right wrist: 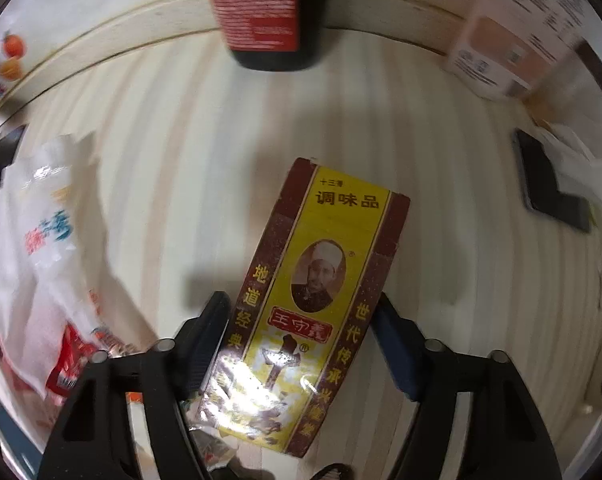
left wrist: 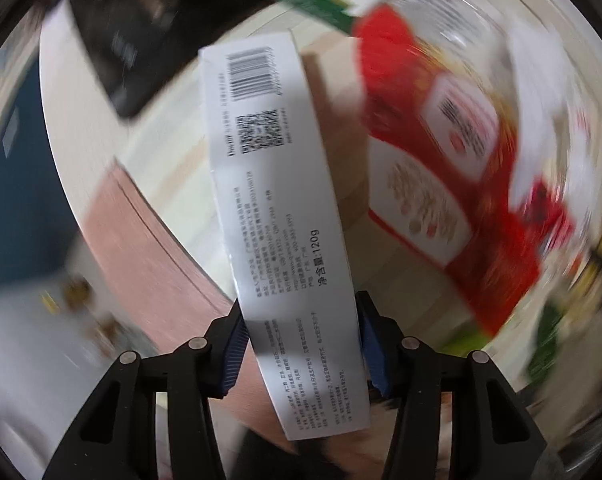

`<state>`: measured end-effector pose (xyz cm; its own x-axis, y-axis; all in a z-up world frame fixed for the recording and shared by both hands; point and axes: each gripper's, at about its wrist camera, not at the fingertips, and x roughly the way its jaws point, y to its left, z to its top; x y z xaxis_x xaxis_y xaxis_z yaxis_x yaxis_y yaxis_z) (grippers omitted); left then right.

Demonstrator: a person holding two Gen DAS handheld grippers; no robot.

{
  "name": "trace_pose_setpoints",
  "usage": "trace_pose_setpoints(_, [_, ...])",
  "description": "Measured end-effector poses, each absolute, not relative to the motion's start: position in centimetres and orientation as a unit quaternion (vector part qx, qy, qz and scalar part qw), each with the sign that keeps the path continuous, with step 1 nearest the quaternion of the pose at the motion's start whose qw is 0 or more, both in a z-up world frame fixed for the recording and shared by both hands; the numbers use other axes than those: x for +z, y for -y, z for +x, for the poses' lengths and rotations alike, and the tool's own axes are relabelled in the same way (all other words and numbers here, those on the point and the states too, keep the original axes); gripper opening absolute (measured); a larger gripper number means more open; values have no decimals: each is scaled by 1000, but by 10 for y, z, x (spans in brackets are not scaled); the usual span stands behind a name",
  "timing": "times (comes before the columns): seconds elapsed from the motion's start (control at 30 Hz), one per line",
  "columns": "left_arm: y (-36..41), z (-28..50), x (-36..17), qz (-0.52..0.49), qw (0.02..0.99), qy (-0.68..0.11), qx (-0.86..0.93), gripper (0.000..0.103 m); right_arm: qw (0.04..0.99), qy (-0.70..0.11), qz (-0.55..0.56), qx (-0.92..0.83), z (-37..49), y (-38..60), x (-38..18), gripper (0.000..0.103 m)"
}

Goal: Collect trash
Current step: 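Grasp the white barcode box with left tool while right tool grasps yellow spice box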

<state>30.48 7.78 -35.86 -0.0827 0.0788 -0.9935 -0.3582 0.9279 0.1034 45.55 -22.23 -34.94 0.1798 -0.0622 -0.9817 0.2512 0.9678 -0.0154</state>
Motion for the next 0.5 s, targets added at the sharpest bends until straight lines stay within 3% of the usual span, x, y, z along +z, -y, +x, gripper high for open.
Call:
trace_pose_setpoints(0.1, [-61,290,-361,-48,674,-722,149,46,765,-641,26,-60,448,218,-352,67])
trace_pose_setpoints(0.27, [-57,277,-365,-56,677,-718,155,47,751,-658,-64,2,418,210,-358,66])
trace_pose_setpoints(0.4, [-56,278,-366,-59,672,-722,153,47,753,-646,-119,-36,396,212,-362,81])
trace_pose_setpoints(0.5, [-56,286,-359,-51,676,-720,152,45,756,-646,-94,-42,382,219,-362,81])
